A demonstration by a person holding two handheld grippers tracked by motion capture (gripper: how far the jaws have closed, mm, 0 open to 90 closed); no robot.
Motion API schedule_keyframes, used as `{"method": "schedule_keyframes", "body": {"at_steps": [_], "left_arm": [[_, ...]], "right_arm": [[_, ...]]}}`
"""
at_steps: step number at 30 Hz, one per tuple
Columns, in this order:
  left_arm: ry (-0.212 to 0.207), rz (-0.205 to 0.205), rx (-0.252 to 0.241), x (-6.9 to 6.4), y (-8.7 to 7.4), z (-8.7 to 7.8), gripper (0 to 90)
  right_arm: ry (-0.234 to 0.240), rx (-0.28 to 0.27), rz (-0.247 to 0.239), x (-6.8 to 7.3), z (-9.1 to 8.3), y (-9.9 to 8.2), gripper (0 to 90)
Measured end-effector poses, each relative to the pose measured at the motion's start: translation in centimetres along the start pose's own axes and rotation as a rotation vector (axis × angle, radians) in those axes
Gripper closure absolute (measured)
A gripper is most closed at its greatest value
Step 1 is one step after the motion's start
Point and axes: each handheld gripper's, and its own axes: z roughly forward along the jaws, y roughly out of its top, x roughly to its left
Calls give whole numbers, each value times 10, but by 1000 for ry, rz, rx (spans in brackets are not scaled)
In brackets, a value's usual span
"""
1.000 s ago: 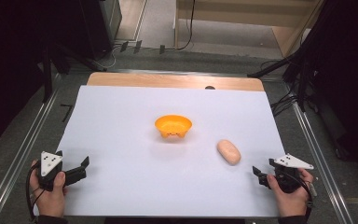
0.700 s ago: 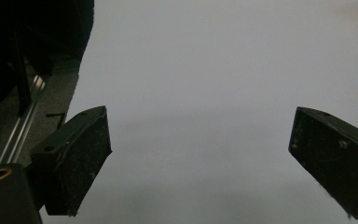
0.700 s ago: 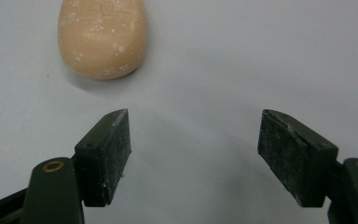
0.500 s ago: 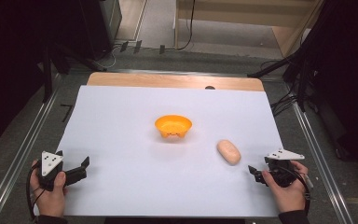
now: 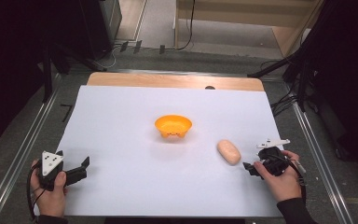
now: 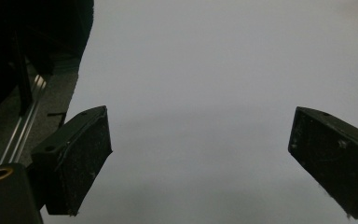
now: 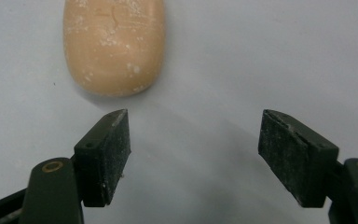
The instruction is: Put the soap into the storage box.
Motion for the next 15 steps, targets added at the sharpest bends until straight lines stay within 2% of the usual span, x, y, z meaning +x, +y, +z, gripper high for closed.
{"method": "schedule_keyframes", "body": {"at_steps": [13, 15], "left_arm": [[4, -3, 2, 0, 0, 0, 65], [4, -1, 1, 0, 0, 0, 65]], "right_arm": [[60, 46, 2, 3, 1, 19, 220], [46, 50, 2, 5, 1, 23, 203]]}}
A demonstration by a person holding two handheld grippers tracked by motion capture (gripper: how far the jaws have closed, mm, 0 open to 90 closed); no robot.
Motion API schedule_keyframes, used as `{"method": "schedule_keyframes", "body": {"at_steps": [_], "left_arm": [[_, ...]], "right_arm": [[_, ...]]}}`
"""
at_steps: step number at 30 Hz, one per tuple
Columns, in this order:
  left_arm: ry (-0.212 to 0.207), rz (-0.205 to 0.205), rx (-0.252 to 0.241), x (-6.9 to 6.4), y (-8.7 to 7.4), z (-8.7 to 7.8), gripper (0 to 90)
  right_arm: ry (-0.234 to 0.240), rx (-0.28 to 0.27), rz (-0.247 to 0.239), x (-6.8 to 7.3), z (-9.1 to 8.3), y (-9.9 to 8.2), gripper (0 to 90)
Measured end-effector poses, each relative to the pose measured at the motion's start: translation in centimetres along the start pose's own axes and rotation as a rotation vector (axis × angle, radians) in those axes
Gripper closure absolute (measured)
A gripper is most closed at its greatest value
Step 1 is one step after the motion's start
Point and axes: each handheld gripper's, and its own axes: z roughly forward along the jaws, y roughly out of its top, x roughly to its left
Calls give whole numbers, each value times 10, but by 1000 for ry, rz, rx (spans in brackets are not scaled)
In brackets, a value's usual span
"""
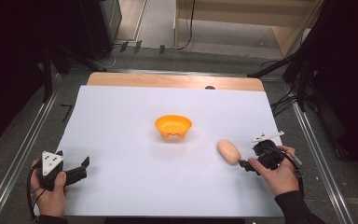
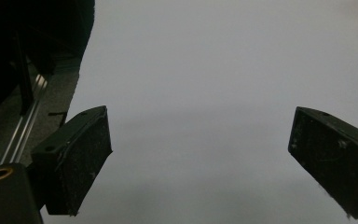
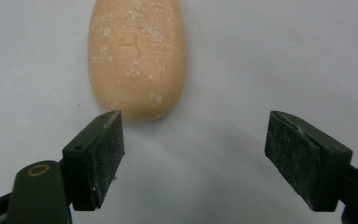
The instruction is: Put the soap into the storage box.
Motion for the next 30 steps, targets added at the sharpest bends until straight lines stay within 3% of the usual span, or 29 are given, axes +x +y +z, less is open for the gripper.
{"method": "schedule_keyframes", "body": {"at_steps": [4, 7, 10, 15, 19, 24, 30], "left_arm": [[1, -1, 2, 0, 0, 0, 65], [2, 0, 2, 0, 0, 0, 65], [3, 0, 5, 0, 0, 0, 65], [4, 0, 6, 0, 0, 0, 65], [3, -3, 4, 0, 0, 0, 65], [3, -2, 4, 0, 0, 0, 65], [2, -3, 5, 0, 0, 0, 65]], "right_arm": [[-2, -7, 14, 1, 0, 4, 207], [25, -9, 16, 1, -1, 8, 142], [-2, 5, 22, 3, -2, 13, 81], [16, 23, 15, 6, -2, 22, 12], [3, 46, 25, 11, 3, 29, 12], [54, 64, 23, 12, 9, 36, 83], [67, 99, 23, 14, 14, 44, 139]]}}
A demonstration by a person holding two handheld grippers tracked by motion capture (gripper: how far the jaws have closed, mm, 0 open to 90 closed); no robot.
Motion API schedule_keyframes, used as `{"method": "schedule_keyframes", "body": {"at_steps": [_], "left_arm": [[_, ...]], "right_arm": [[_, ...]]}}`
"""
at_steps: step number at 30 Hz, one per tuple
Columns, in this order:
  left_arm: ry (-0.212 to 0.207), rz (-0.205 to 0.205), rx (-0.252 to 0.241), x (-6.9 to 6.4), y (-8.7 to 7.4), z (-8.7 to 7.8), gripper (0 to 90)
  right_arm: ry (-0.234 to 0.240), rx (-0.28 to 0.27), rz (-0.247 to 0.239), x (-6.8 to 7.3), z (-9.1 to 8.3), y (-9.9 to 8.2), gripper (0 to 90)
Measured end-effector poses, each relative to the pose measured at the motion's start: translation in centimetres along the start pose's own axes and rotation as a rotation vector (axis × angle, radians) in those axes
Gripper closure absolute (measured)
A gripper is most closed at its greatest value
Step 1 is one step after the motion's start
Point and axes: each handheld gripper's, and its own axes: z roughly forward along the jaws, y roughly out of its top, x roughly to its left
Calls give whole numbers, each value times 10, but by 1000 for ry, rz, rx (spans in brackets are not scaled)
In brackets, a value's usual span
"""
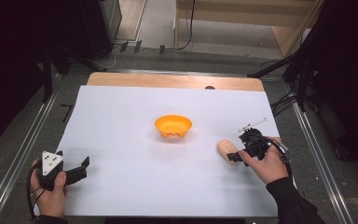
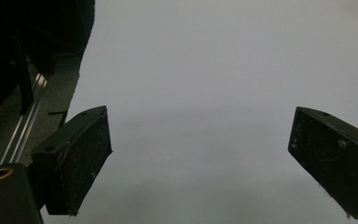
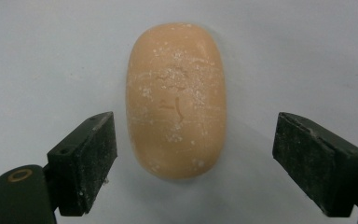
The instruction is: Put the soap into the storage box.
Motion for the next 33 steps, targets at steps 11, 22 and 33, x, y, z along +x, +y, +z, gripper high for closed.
{"method": "schedule_keyframes", "body": {"at_steps": [11, 22, 33], "left_arm": [[2, 2, 1, 0, 0, 0, 65], [1, 2, 1, 0, 0, 0, 65], [6, 0, 4, 0, 0, 1, 65]], "right_arm": [[7, 39, 29, 4, 8, 9, 212], [0, 65, 18, 12, 20, 16, 272], [-28, 82, 19, 14, 25, 16, 321]]}}
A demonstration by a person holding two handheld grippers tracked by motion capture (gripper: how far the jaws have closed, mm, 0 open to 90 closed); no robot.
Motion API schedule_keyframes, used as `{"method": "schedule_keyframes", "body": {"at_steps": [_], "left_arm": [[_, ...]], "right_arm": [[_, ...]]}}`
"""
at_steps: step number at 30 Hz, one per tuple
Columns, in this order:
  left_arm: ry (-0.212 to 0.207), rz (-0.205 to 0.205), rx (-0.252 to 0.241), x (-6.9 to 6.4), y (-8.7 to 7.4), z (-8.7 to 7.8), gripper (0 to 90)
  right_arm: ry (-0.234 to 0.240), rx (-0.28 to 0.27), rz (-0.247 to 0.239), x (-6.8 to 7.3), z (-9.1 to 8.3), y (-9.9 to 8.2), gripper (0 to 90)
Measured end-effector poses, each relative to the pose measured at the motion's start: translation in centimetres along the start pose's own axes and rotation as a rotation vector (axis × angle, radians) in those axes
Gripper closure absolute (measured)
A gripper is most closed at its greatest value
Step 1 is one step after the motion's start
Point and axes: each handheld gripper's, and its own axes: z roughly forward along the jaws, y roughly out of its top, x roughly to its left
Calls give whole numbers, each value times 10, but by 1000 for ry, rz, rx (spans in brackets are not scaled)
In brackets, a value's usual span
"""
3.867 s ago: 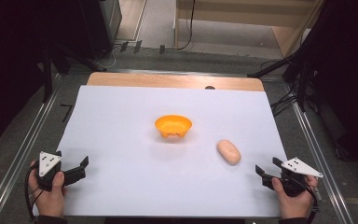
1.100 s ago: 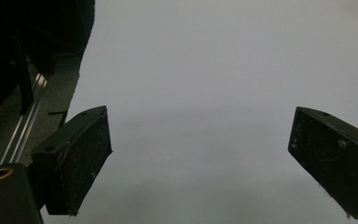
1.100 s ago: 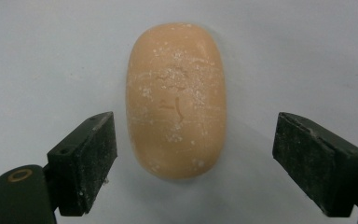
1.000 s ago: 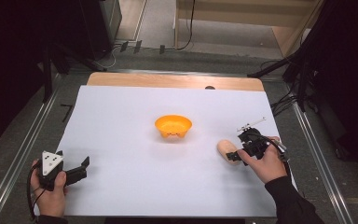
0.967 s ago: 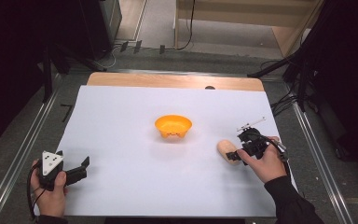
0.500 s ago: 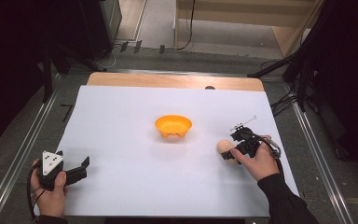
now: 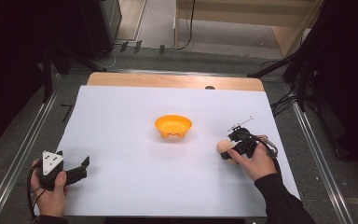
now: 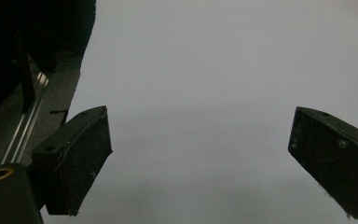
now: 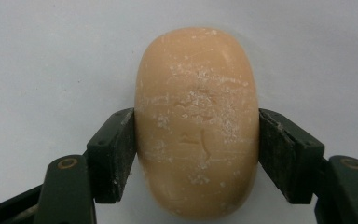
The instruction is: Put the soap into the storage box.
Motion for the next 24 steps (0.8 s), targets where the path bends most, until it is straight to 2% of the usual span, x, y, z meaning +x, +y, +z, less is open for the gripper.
{"method": "schedule_keyframes", "body": {"at_steps": [7, 13, 24], "left_arm": [[0, 1, 0, 0, 0, 0, 65], [0, 2, 1, 0, 0, 0, 65], [1, 1, 2, 0, 0, 0, 65]], "right_arm": [[-25, 14, -24, 3, 4, 0, 323], [-18, 11, -37, 2, 5, 0, 324], [-16, 23, -21, 3, 5, 2, 328]]}}
